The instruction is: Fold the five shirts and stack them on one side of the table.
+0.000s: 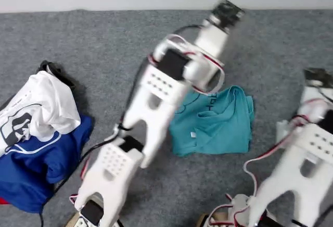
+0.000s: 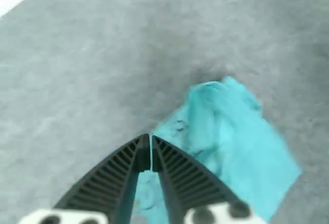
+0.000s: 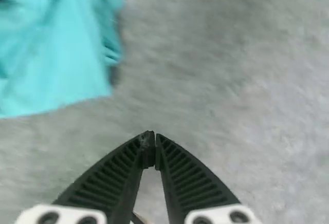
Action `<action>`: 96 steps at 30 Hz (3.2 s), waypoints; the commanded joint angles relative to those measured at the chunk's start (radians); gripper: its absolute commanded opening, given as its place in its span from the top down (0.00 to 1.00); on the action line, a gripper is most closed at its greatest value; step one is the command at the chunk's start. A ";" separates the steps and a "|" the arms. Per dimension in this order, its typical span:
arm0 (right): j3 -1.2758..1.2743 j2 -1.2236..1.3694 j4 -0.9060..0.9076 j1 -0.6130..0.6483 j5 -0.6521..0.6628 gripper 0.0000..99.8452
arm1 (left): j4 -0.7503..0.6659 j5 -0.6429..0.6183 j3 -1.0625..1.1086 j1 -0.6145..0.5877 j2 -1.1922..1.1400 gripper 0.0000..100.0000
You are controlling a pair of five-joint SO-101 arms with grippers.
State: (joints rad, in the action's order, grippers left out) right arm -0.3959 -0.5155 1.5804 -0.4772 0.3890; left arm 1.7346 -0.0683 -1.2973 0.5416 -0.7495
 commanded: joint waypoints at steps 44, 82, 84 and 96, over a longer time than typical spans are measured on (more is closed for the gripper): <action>0.117 0.312 -0.124 0.309 0.066 0.99 | 0.018 0.155 1.050 -0.572 0.836 0.99; 0.127 0.478 -0.467 0.357 -0.074 0.99 | 0.018 0.155 1.125 -0.575 0.845 0.99; 0.123 0.486 -0.550 0.355 -0.078 0.99 | 0.018 0.155 1.125 -0.580 0.845 0.99; 0.299 0.812 -0.840 0.383 -0.083 0.99 | 0.018 0.155 1.129 -0.580 0.845 0.99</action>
State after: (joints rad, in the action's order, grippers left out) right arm -0.2332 0.2823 0.7227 -0.1105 0.3214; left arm 1.7346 0.0806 -0.1711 -0.0322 0.0514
